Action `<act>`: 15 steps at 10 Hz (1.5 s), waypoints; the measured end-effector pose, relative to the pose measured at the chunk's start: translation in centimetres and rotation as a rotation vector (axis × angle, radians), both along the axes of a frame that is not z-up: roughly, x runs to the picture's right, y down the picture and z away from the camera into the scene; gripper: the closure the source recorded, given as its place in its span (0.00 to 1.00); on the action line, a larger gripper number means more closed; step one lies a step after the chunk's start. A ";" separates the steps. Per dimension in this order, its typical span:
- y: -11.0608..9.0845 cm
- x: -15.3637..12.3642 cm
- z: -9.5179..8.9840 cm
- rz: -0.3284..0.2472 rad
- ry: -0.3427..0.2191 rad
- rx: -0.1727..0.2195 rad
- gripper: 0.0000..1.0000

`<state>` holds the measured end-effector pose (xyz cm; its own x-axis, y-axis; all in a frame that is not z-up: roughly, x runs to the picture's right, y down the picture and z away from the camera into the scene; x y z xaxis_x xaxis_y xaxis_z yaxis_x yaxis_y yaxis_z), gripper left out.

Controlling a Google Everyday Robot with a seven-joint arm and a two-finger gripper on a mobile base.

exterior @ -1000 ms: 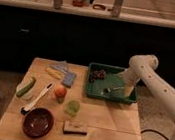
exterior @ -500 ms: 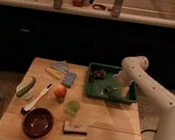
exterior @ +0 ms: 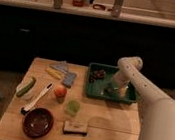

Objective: Place fork in table surface

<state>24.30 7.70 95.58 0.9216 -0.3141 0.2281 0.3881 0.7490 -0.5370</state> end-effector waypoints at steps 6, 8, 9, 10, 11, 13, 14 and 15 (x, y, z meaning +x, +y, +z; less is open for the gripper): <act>0.3 1.9 2.7 0.049 0.017 -0.051 0.48; -0.1 2.0 2.4 0.048 0.020 -0.046 0.67; -0.4 2.1 2.2 0.047 0.022 -0.044 0.78; -0.5 2.1 2.0 0.047 0.022 -0.043 0.87; -0.6 2.1 1.9 0.046 0.021 -0.044 0.96; -0.6 2.1 1.6 0.047 0.021 -0.050 1.00; -0.4 2.1 1.7 0.052 0.019 -0.055 1.00; -0.1 2.3 2.0 0.065 0.012 -0.064 1.00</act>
